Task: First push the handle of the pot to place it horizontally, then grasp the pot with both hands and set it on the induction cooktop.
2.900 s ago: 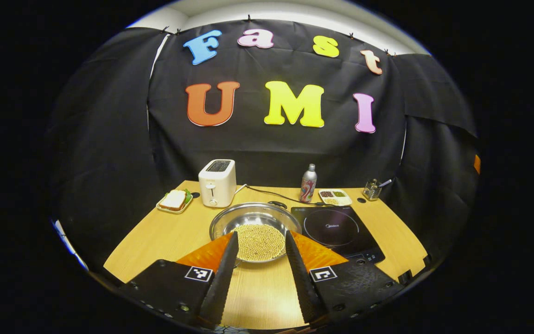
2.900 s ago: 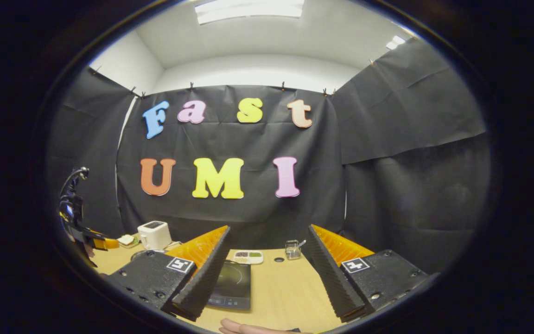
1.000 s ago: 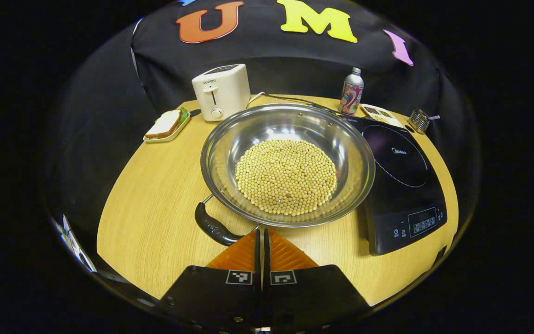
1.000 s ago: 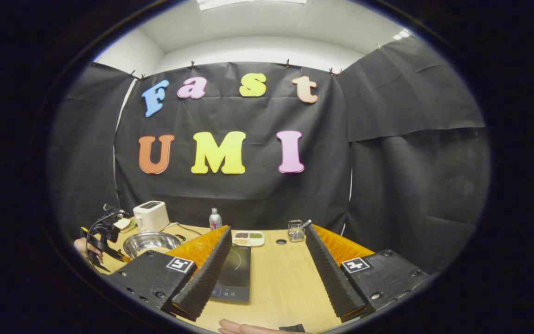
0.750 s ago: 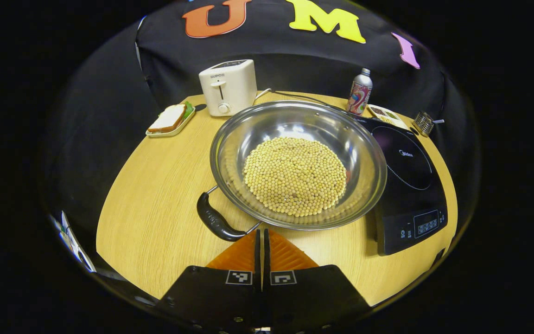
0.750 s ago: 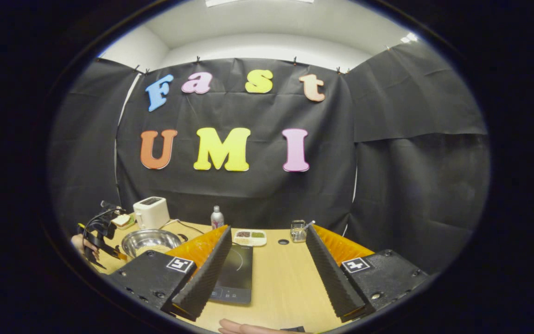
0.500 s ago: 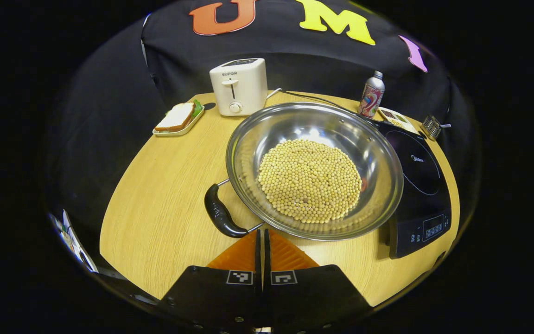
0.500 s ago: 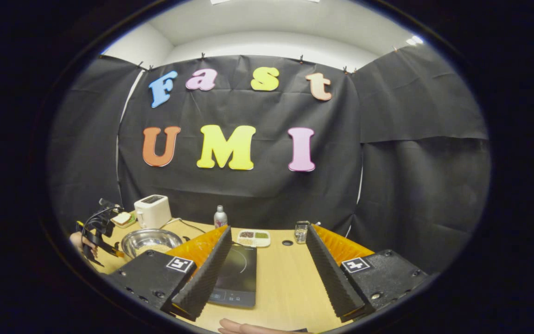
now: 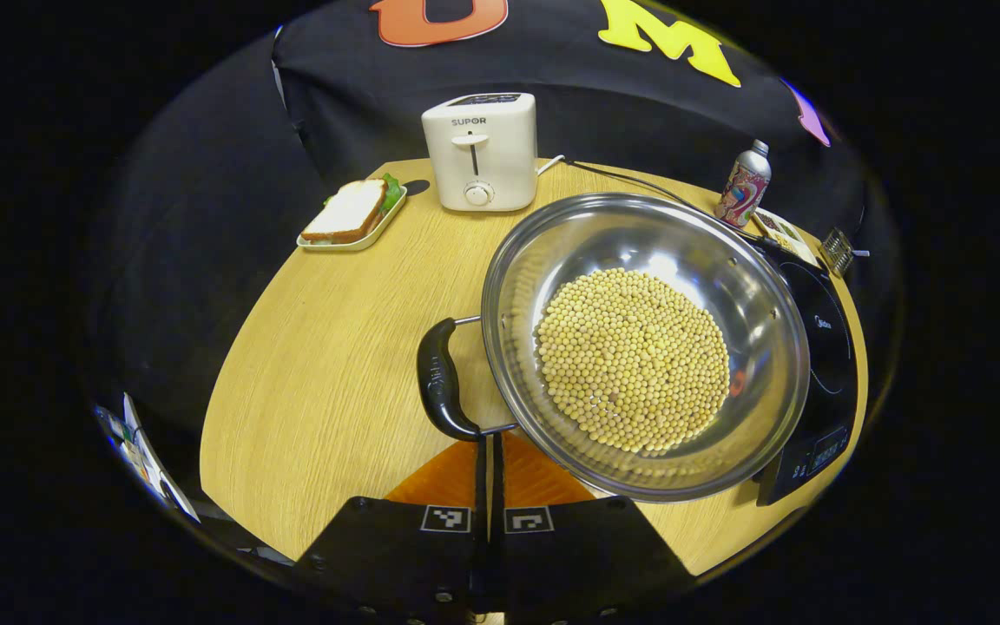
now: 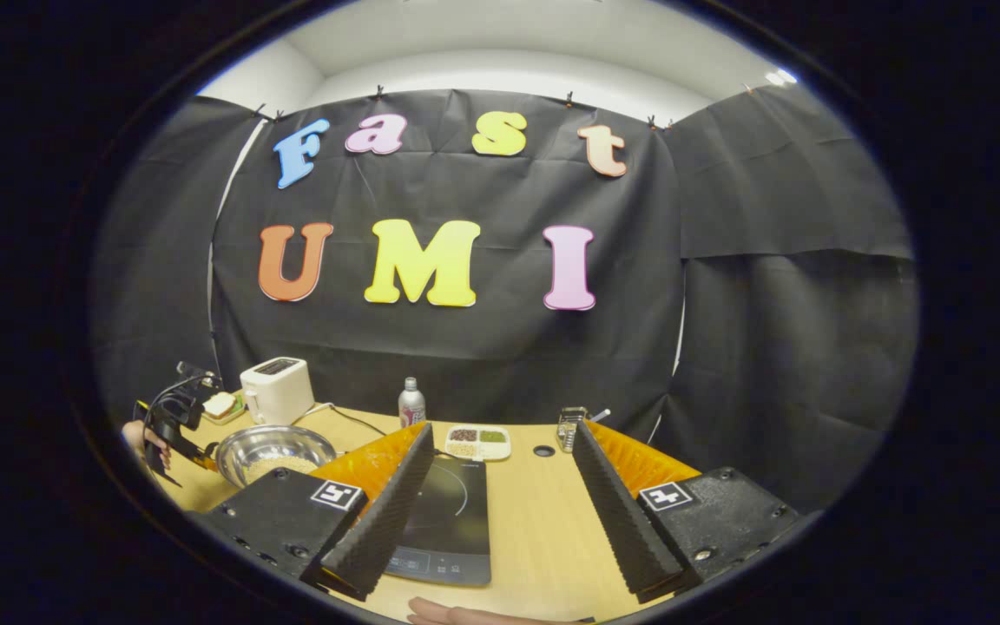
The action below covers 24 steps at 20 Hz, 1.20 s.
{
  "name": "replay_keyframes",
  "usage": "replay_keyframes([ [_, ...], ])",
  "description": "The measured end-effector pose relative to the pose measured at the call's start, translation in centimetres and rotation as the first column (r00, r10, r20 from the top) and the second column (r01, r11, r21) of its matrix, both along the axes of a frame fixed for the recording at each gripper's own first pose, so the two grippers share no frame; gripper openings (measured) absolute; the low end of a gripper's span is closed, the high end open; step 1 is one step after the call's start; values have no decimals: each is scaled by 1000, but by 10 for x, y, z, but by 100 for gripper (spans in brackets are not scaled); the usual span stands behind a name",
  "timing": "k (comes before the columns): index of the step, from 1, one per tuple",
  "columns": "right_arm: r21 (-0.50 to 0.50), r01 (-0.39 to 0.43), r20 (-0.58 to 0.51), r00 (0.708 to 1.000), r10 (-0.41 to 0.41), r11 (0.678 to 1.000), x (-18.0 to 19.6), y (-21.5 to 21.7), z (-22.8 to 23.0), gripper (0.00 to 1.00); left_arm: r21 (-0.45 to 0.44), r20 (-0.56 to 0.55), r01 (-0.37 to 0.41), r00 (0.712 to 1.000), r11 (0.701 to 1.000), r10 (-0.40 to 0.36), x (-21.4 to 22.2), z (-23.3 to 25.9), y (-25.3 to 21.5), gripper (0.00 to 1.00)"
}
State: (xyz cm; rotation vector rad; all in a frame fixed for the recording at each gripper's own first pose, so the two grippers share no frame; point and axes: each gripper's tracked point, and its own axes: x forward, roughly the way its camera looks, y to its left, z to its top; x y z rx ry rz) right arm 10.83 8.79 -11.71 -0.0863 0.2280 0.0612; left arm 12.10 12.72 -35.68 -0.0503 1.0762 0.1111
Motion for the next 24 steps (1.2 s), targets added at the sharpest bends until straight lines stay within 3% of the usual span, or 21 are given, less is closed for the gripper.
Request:
replay_keyframes([
  [5, -12, 2, -18, 1000, -2, 1000, 18, 12, -15, 100, -22, 3, -20, 1000, 1000, 20, 19, -3, 9, 0],
  [6, -13, 0, -21, 1000, 0, 1000, 22, 15, -17, 100, -27, 5, -24, 1000, 999, 24, 24, -3, 11, 11],
  [7, -14, -2, -24, 1000, 2, 1000, 26, 18, -20, 100, -32, 3, -31, 1000, 999, 31, 29, -2, 12, 0],
  [9, -17, -10, -30, 1000, 10, 1000, 32, 23, -25, 100, -37, 10, -44, 999, 998, 45, 40, -4, 16, 0],
  [10, -19, -17, -33, 999, 16, 1000, 36, 24, -29, 100, -38, 12, -53, 998, 998, 53, 44, -3, 18, 11],
  [11, -22, -18, -39, 999, 17, 1000, 41, 25, -34, 100, -34, 10, -58, 998, 998, 59, 47, -3, 19, 11],
  [12, -24, -11, -49, 999, 10, 1000, 44, 24, -38, 100, -24, 8, -59, 998, 998, 60, 52, -4, 21, 0],
  [15, -12, 7, -90, 996, -8, 1000, 53, 19, -53, 100, 13, 9, -52, 999, 999, 52, 62, -4, 22, 0],
  [16, -10, 13, -99, 995, -14, 1000, 55, 18, -56, 100, 19, 11, -52, 999, 998, 52, 64, -4, 23, 11],
  [17, -11, 18, -106, 994, -19, 1000, 58, 17, -60, 100, 21, 12, -51, 999, 998, 51, 67, -4, 24, 11],
  [18, -9, 22, -113, 993, -23, 1000, 60, 17, -62, 100, 22, 14, -52, 999, 998, 51, 69, -3, 26, 0],
  [24, -18, 22, -150, 988, -25, 1000, 67, 29, -79, 100, 8, 20, -59, 998, 998, 59, 70, -6, 29, 0],
])
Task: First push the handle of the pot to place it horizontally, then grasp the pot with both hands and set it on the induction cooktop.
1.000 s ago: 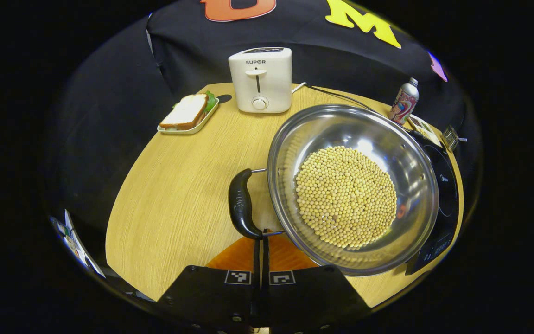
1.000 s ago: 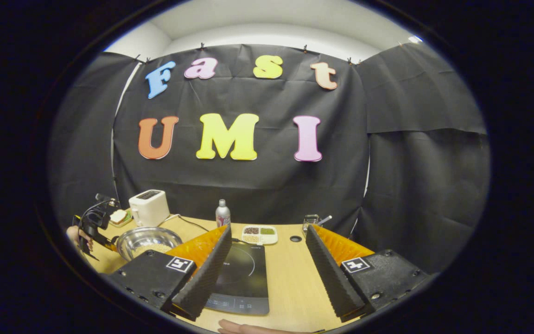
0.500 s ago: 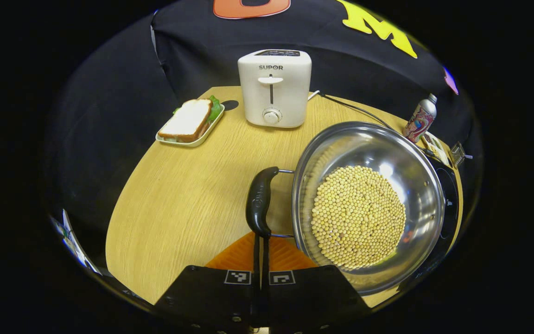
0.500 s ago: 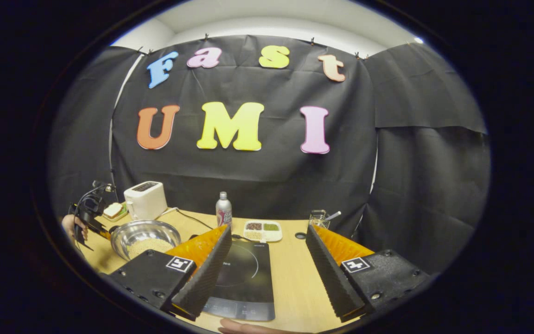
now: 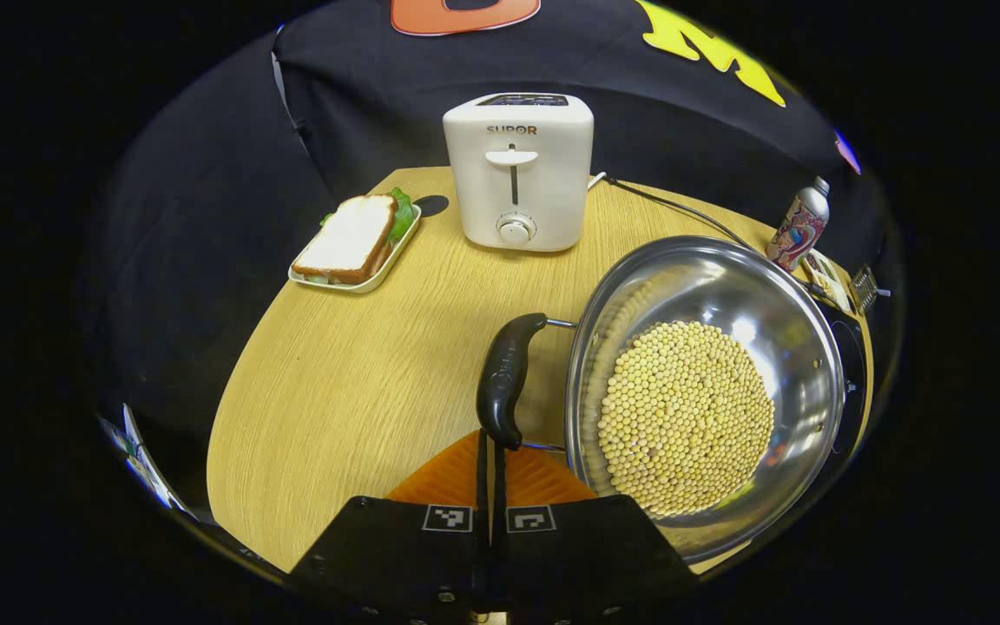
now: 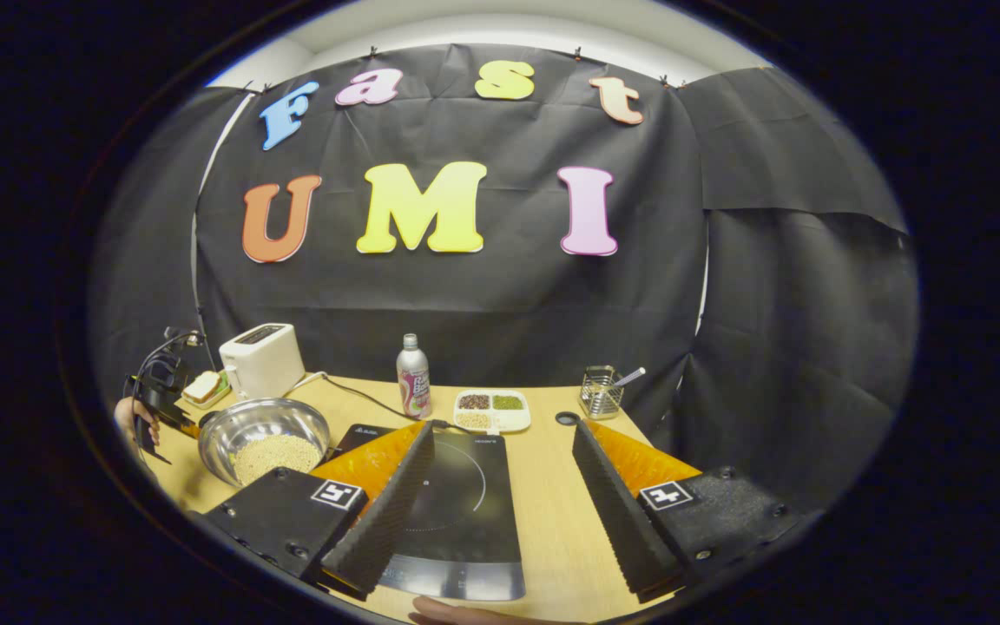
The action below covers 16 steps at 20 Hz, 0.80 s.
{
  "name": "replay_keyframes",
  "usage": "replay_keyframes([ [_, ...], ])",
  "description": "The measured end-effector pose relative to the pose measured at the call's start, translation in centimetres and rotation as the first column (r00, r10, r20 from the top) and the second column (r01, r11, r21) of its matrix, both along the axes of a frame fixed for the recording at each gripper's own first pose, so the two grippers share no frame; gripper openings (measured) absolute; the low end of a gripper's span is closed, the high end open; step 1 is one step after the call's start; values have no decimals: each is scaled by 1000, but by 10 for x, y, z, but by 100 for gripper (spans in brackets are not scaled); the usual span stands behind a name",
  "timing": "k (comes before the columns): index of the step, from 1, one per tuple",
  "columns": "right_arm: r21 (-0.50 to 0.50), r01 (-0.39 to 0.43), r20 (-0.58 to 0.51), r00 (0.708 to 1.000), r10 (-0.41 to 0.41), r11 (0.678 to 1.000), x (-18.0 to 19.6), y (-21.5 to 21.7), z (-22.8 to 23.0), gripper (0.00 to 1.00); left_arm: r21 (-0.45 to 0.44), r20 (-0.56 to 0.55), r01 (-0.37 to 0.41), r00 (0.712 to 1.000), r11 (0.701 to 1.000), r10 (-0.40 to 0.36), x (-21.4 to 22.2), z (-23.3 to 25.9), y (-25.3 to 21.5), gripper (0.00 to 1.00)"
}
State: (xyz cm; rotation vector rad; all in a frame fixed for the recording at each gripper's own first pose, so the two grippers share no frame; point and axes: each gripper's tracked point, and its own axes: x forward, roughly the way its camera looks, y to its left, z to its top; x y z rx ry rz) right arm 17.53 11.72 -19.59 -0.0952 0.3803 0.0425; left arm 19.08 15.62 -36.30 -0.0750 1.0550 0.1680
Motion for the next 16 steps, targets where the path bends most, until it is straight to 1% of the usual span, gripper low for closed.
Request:
replay_keyframes([
  [2, -15, 8, -4, 1000, -8, 1000, 4, 6, -6, 100, 2, 31, 8, 999, 1000, -8, -3, 10, -2, 0],
  [4, -18, -3, -20, 1000, 2, 1000, 6, 17, -15, 100, 10, 63, 22, 998, 1000, -23, -8, 23, -4, 5],
  [6, -1, -18, -42, 999, 17, 1000, 10, 32, -25, 100, 16, 105, 25, 994, 1000, -27, -9, 31, -5, 31],
  [7, 8, -24, -54, 998, 24, 1000, 11, 39, -31, 100, 22, 129, 24, 991, 999, -26, -10, 38, -4, 48],
  [8, 13, -28, -67, 997, 29, 1000, 13, 46, -37, 100, 30, 150, 19, 988, 999, -23, -11, 44, 0, 42],
  [9, 11, -27, -79, 997, 28, 1000, 14, 52, -43, 100, 25, 173, 19, 985, 1000, -23, -12, 52, -2, 60],
  [10, 12, -33, -91, 995, 34, 999, 15, 59, -50, 100, 11, 185, 3, 983, 1000, -5, -15, 58, -3, 80],
  [11, 14, -42, -106, 993, 43, 999, 16, 67, -57, 100, -15, 200, 1, 980, 1000, 2, -18, 63, -7, 82],
  [12, 19, -52, -123, 991, 54, 998, 17, 76, -64, 100, -16, 224, 5, 975, 1000, -1, -18, 68, -8, 90],
  [13, 24, -64, -140, 988, 66, 998, 16, 85, -72, 100, 5, 241, 12, 970, 1000, -13, -19, 74, -7, 98],
  [14, 25, -73, -155, 985, 76, 997, 16, 92, -78, 100, 25, 257, 32, 966, 999, -37, -20, 78, -8, 98],
  [15, 31, -85, -169, 982, 89, 996, 17, 101, -84, 100, 31, 267, 53, 962, 998, -60, -21, 81, -13, 89],
  [16, 35, -97, -184, 978, 102, 995, 16, 110, -90, 100, 33, 276, 65, 958, 997, -72, -20, 83, -18, 98],
])
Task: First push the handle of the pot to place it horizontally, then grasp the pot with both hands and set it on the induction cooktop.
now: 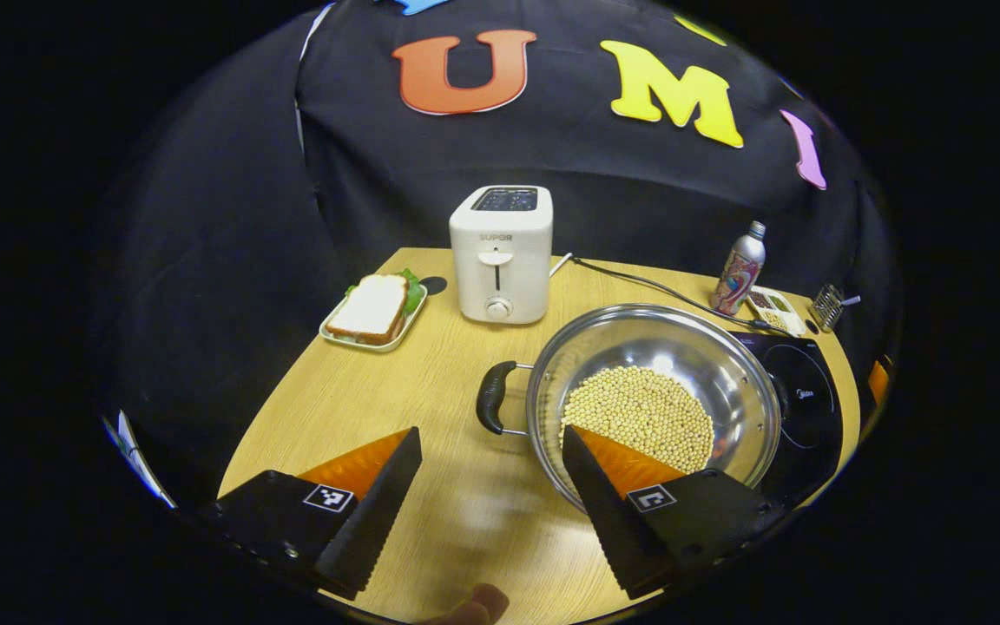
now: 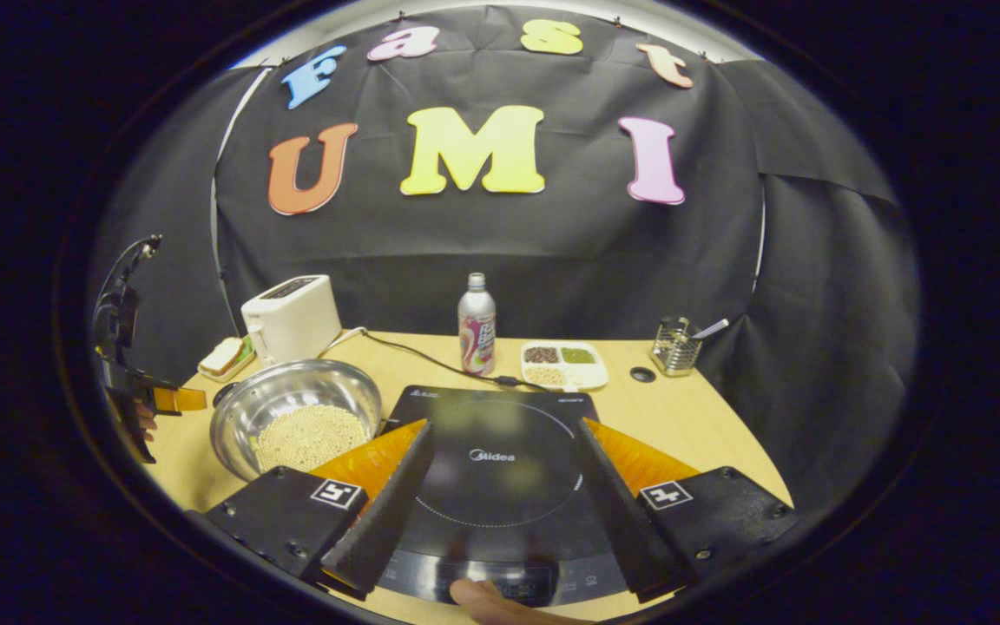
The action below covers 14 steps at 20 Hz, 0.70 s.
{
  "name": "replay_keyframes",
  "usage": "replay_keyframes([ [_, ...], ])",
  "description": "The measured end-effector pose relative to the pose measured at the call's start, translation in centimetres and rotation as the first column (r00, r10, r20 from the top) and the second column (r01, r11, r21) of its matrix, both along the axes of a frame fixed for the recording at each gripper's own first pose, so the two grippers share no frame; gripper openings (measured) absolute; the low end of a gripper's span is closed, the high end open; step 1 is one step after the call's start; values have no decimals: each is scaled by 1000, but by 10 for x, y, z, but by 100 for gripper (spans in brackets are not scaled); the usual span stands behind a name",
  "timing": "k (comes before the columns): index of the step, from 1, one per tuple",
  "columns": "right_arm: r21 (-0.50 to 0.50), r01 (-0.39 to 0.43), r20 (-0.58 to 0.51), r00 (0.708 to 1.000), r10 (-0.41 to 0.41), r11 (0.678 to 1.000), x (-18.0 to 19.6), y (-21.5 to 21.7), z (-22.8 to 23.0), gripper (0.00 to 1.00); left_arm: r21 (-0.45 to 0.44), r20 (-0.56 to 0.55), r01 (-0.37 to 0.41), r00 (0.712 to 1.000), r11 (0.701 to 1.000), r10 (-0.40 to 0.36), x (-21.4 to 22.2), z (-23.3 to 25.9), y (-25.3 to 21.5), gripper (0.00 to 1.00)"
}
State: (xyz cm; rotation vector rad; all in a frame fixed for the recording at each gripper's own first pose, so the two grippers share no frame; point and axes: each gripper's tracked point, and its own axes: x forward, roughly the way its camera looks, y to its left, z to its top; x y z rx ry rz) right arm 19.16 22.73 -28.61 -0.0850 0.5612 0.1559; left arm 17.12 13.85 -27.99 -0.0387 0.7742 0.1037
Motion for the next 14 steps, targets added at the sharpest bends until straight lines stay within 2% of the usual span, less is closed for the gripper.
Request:
replay_keyframes([
  [7, 19, -94, -72, 993, 95, 995, 4, 58, -39, 100, -10, 85, 86, 993, 996, -85, 21, -1, -23, 98],
  [14, 31, -97, -119, 988, 100, 995, 23, 95, -76, 100, -33, 129, 119, 985, 992, -114, 38, -16, -23, 98],
])
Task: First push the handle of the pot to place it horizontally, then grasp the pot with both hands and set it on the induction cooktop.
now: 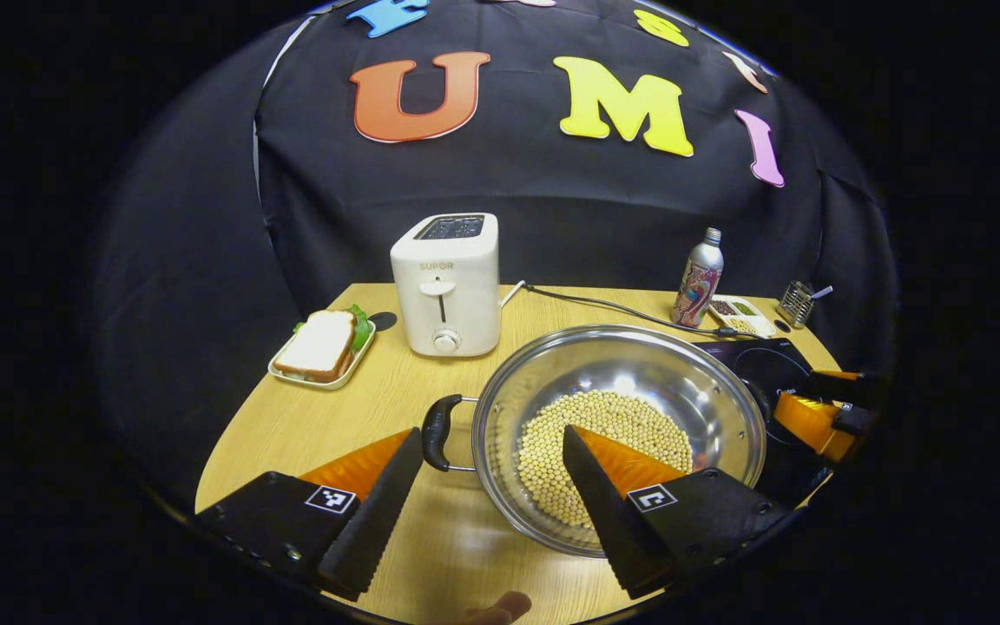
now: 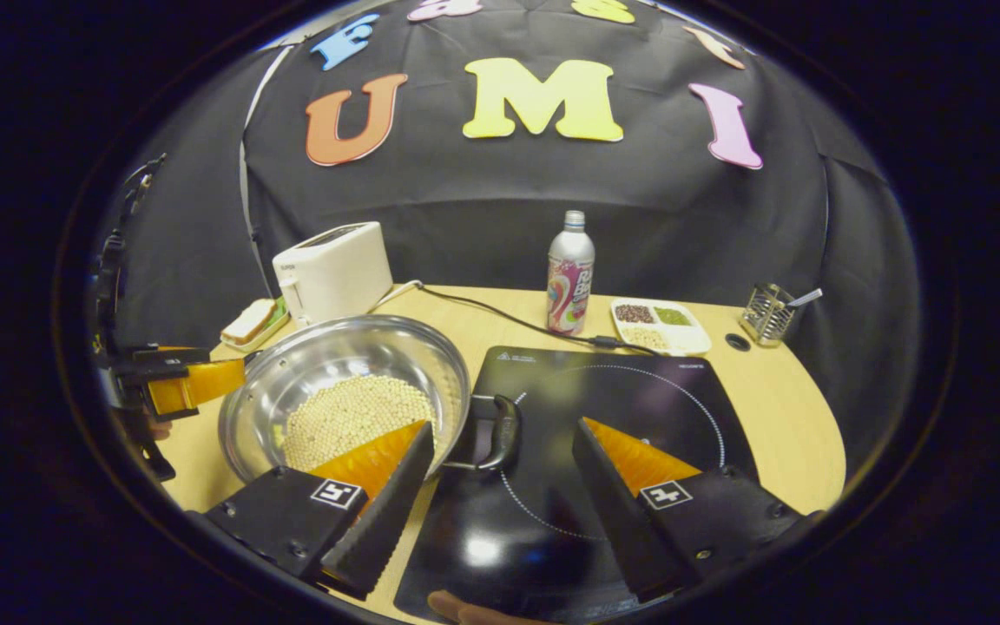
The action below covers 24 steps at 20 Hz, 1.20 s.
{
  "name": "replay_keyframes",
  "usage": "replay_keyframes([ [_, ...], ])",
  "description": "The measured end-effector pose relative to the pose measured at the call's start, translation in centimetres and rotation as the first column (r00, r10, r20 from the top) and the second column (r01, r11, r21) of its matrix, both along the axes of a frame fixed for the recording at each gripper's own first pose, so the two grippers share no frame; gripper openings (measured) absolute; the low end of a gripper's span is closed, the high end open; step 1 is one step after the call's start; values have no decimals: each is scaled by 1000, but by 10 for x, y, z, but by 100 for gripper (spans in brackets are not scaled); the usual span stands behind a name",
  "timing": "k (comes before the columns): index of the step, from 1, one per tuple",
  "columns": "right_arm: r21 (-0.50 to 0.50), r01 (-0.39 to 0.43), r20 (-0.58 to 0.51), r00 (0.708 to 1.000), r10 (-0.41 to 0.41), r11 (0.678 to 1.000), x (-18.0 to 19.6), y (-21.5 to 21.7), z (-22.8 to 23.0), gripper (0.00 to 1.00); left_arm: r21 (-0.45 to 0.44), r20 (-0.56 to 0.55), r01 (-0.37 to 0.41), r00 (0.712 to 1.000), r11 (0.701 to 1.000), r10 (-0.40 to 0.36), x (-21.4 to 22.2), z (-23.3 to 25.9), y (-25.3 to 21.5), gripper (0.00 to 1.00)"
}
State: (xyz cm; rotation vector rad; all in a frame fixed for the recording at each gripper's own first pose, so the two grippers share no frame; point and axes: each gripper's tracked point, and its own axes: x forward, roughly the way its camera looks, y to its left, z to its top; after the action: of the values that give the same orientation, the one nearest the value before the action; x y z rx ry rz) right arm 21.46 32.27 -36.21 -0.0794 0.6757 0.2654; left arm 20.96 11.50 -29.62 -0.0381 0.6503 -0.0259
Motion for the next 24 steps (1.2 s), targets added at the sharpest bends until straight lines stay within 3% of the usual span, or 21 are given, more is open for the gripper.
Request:
replay_keyframes([
  [8, -55, 9, -111, 994, -15, 998, 11, 19, -46, 100, -3, -43, -16, 999, 1000, 16, 30, -49, 21, 96],
  [9, -63, 7, -115, 993, -15, 998, 10, 19, -46, 100, -2, -57, -6, 998, 1000, 6, 31, -52, 21, 91],
  [10, -50, -1, -106, 994, -4, 999, 14, 22, -42, 100, 5, -66, -6, 998, 1000, 6, 34, -54, 24, 77],
  [11, -36, -5, -110, 994, 1, 999, 14, 26, -47, 100, 4, -90, 2, 996, 1000, -2, 33, -59, 23, 79],
  [14, -27, -37, -92, 995, 34, 999, 21, 27, -51, 99, 15, -109, 7, 994, 1000, -5, 33, -63, 25, 73],
  [15, -17, -45, -93, 995, 43, 999, 23, 28, -48, 99, 8, -111, 8, 994, 1000, -7, 34, -63, 24, 82],
  [16, -2, -40, -99, 994, 40, 999, 24, 28, -49, 99, -2, -115, 6, 993, 1000, -6, 33, -64, 24, 71],
  [18, 3, -33, -99, 995, 33, 999, 26, 27, -49, 98, -28, -124, -4, 992, 1000, 0, 32, -65, 25, 69],
  [19, -8, -28, -97, 995, 28, 1000, 26, 27, -50, 91, -33, -128, -4, 992, 999, 0, 32, -65, 25, 57],
  [20, -24, -36, -96, 995, 34, 999, 26, 27, -51, 95, -29, -129, -1, 992, 1000, -3, 31, -65, 25, 66],
  [22, -54, -46, -94, 995, 40, 997, 24, 26, -53, 95, -17, -128, 5, 992, 1000, -7, 30, -65, 25, 66],
  [23, -53, -49, -89, 995, 45, 997, 25, 24, -51, 95, -11, -133, 5, 991, 1000, -7, 30, -65, 25, 66],
  [24, -47, -30, -85, 996, 25, 998, 29, 20, -50, 90, -5, -136, 0, 991, 1000, 0, 28, -63, 27, 56],
])
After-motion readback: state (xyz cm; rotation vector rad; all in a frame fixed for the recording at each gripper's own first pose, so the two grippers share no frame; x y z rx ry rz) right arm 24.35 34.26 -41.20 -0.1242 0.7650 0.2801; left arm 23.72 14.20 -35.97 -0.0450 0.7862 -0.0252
